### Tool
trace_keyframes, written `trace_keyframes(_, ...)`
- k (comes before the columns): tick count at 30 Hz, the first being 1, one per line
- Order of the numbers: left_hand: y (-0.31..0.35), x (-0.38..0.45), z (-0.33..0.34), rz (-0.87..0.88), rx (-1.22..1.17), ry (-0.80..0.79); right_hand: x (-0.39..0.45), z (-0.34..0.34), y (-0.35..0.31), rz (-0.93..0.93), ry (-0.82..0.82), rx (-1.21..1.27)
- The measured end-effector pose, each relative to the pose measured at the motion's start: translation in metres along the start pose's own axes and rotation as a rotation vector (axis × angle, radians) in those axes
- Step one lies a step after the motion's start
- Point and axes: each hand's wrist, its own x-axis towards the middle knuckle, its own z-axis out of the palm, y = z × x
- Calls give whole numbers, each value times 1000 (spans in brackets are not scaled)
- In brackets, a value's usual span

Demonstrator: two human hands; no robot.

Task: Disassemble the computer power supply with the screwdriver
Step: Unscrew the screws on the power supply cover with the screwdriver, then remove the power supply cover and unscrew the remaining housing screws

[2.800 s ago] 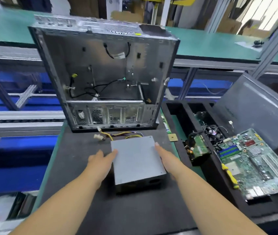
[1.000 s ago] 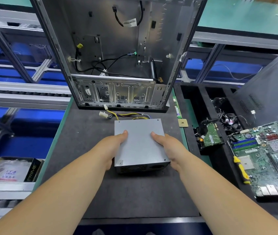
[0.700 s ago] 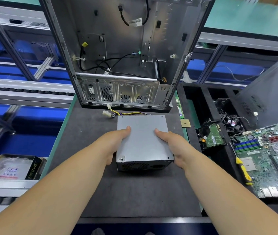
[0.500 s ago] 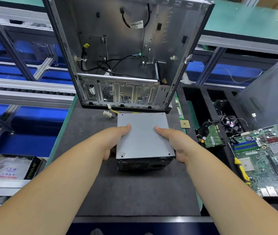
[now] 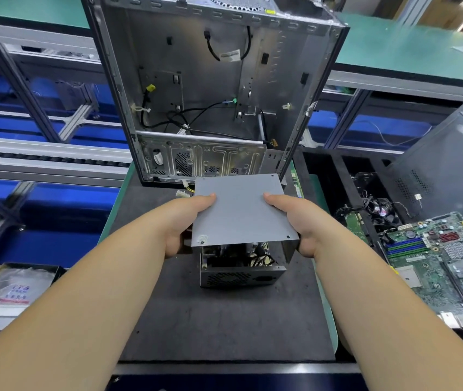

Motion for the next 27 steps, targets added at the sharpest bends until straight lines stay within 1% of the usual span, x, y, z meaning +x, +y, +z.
trace_keyframes(2,2,-5,-4,20,-38,-9,-3,0,-3,-11,-9,8)
trace_keyframes(6,7,-18,-15,55,-133,-47,-8,-6,-5,-71,-58,120)
trace_keyframes(10,11,-23,-17,216,-274,-161,-12,-11,-7,-227,-95,138)
trace_keyframes(12,13,-25,-11,319,-282,-227,-13,-17,-8,-333,-109,140)
trace_keyframes(15,18,-24,1,421,-283,-227,-20,-27,-14,-413,-96,134)
trace_keyframes(18,21,-23,19,421,-277,-206,-30,-37,-19,-438,31,47)
trace_keyframes(21,23,-22,34,397,-327,-164,-37,-55,-18,-417,177,29)
trace_keyframes(23,25,-22,40,379,-338,-128,-42,-65,-14,-413,209,24)
trace_keyframes(27,31,-22,49,312,-329,-89,-49,-76,-12,-421,203,-12)
